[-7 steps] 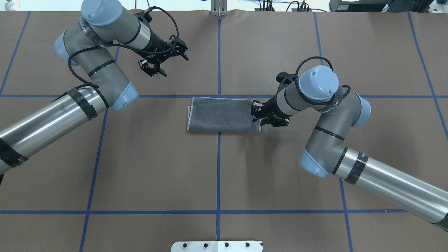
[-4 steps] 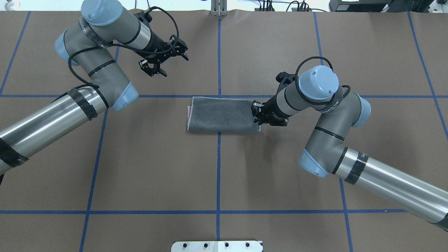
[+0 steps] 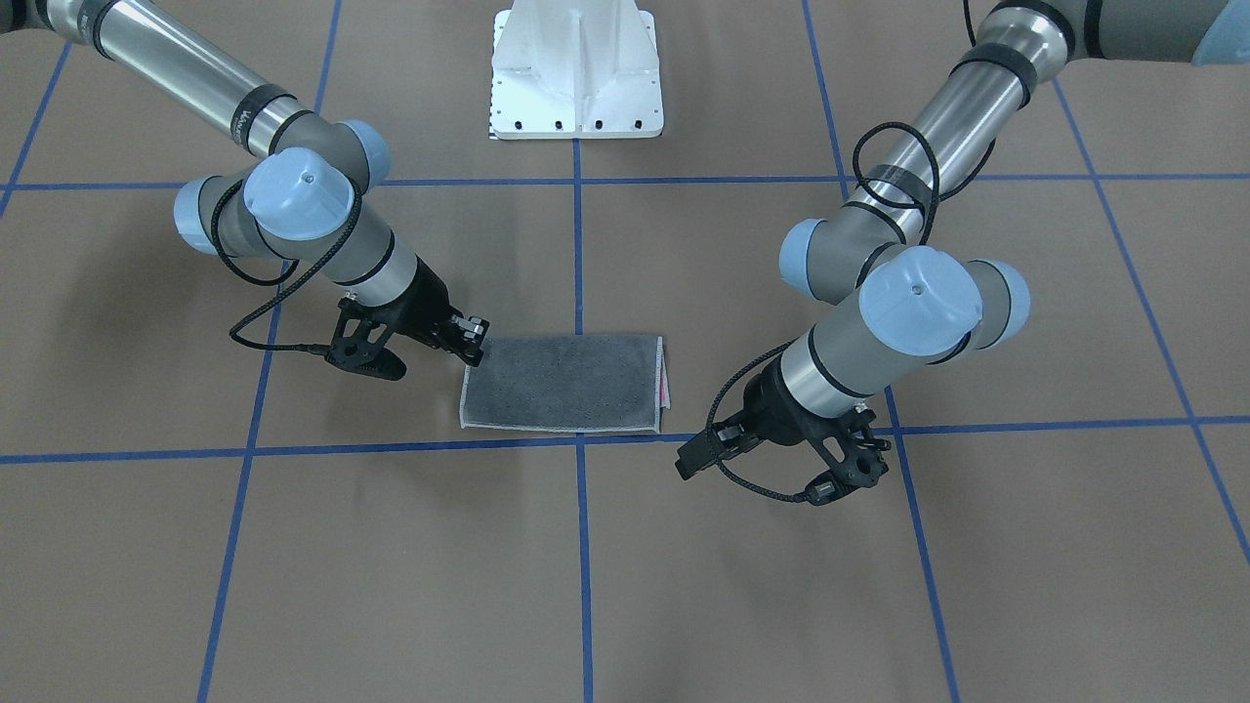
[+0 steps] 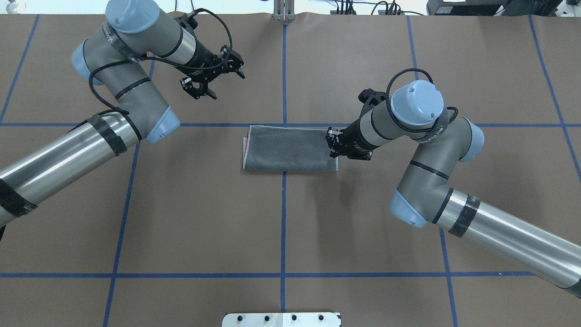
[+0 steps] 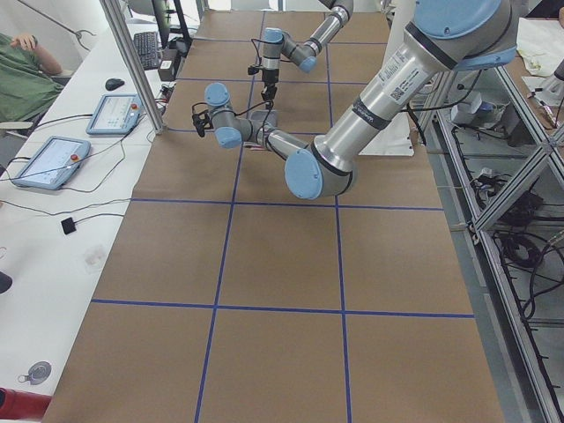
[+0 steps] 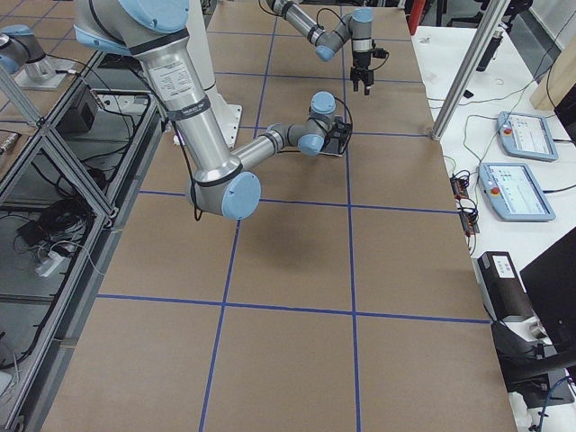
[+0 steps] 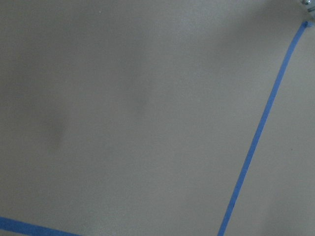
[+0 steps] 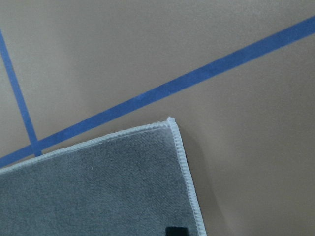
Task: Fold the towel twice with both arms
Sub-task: 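Grasp the grey strip's end nearest the right arm with the right gripper, then lift the strip's end and fold it over toward the other end with the right gripper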
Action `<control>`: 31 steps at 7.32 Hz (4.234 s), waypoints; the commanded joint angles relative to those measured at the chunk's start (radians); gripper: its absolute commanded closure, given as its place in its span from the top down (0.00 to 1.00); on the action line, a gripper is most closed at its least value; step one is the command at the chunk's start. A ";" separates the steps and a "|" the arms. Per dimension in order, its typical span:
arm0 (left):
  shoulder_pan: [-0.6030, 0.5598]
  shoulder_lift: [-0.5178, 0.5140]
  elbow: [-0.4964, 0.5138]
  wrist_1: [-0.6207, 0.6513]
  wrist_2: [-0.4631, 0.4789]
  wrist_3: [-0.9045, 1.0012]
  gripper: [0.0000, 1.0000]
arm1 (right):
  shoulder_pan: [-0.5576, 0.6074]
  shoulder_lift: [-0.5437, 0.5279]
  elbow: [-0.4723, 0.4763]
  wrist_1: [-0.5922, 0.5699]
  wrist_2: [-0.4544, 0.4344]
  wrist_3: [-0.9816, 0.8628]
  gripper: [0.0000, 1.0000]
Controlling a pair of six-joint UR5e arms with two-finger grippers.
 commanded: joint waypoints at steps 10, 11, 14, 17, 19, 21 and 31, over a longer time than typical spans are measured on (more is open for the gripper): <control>0.003 0.000 0.005 0.001 0.002 0.002 1.00 | -0.033 -0.005 -0.009 -0.001 -0.007 0.001 0.62; 0.003 0.000 0.006 0.001 0.002 0.000 1.00 | -0.033 -0.005 -0.009 -0.003 -0.007 0.001 0.56; 0.003 0.000 0.006 0.001 0.003 0.000 1.00 | -0.027 -0.002 -0.009 -0.001 -0.007 -0.004 0.00; 0.006 0.000 0.006 0.002 0.003 0.000 1.00 | 0.011 -0.001 0.001 0.000 0.011 -0.006 0.00; 0.006 -0.002 0.006 0.001 0.003 0.002 1.00 | 0.092 -0.014 0.003 -0.001 0.155 -0.012 0.00; 0.006 -0.002 0.006 0.002 0.003 0.000 1.00 | 0.116 -0.059 0.039 -0.001 0.195 -0.021 0.00; -0.002 0.001 0.008 -0.002 0.003 0.003 1.00 | -0.160 -0.038 0.196 -0.011 0.232 0.033 0.00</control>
